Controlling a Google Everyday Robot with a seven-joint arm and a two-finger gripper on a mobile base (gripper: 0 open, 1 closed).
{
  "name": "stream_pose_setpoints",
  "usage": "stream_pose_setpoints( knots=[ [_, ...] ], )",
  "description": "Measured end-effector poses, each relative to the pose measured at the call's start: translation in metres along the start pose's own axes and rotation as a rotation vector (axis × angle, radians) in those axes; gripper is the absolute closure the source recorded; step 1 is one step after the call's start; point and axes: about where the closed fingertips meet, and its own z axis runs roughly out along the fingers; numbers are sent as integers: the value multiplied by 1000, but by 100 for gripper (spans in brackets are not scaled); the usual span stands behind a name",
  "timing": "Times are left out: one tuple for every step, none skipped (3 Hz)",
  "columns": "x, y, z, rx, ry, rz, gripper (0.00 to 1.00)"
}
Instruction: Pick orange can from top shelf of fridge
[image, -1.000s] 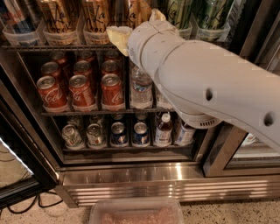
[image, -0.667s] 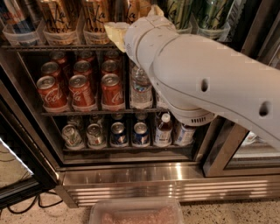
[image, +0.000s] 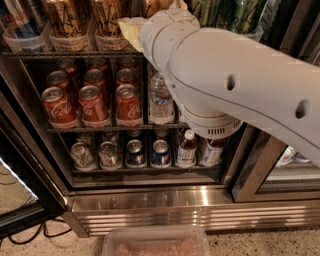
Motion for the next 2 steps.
stream_pose_setpoints(
  knots=[
    [-1, -5, 0, 23, 7, -5, 31],
    [1, -11, 1, 47, 17, -10, 32]
  ],
)
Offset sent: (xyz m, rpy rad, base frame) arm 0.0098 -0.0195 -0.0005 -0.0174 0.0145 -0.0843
